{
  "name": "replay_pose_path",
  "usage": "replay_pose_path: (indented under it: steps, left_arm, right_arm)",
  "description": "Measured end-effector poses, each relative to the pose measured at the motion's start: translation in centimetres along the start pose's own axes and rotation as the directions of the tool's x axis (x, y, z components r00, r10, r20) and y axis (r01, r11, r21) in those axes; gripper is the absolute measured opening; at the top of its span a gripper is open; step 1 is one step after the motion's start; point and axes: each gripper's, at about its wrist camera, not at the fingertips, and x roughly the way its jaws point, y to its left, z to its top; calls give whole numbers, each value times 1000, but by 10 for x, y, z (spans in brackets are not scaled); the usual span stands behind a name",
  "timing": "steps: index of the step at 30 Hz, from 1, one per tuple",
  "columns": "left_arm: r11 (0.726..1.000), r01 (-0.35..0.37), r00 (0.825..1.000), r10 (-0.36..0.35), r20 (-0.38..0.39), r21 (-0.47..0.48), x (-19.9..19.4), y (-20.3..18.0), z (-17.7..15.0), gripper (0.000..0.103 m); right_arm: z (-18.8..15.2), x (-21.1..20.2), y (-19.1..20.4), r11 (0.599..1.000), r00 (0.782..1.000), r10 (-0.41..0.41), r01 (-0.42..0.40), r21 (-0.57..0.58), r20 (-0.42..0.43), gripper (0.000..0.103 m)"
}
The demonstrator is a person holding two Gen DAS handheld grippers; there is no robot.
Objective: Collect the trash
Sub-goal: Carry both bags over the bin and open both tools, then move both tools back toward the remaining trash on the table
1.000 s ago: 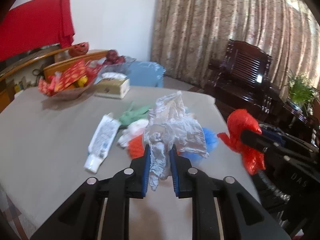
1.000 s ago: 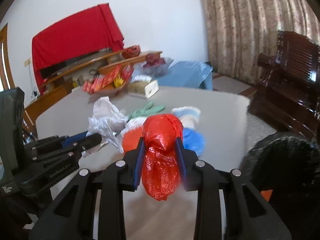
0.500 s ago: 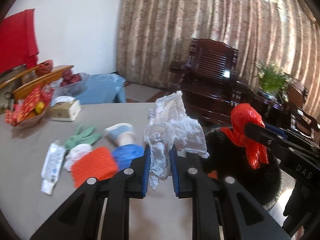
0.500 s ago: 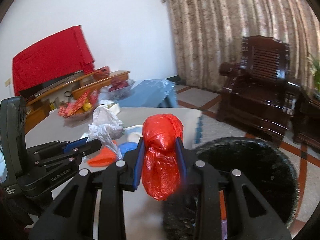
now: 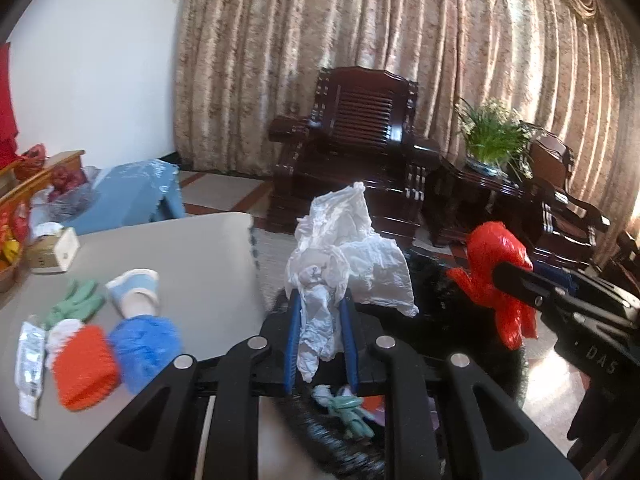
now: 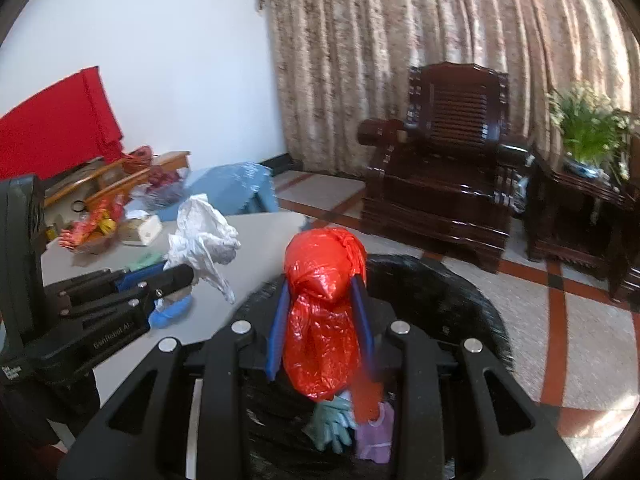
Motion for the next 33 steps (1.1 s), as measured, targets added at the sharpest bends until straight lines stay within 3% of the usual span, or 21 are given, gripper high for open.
replay_pose_path:
  steps: [13, 16, 18, 19, 21, 24, 33]
  left_arm:
    - [997, 72, 994, -69, -79, 37, 56, -42, -6, 19]
    - [995, 97, 989, -92, -113, 35, 68, -45, -6, 27]
    - [993, 113, 986, -110, -126, 19, 71, -43, -7, 51]
    - [994, 113, 986, -111, -127, 10, 71, -41, -7, 53]
    - [994, 112, 986, -112, -124, -4, 68, -35, -8, 58]
    - [995, 94, 989, -96, -113, -15, 60, -22, -8, 65]
    - [999, -33, 999, 31, -37, -44, 7, 36, -7, 79]
  right_arm:
    - [-37, 17, -51, 992, 990, -108, 114, 59, -93, 30]
    - [-43, 23, -55, 987, 982, -147, 154, 51, -114, 39]
    - [-47, 24, -57, 984, 979, -164, 171, 52, -121, 53]
    - [-48, 23, -58, 982, 978, -171, 178, 54, -122, 56]
    - [-50, 21, -56, 980, 976, -183, 190, 55, -118, 77]
    - [-50, 15, -50, 977, 975, -201, 207, 50, -96, 93]
    - [-27, 14, -13, 993, 994, -102, 105, 59, -48, 97]
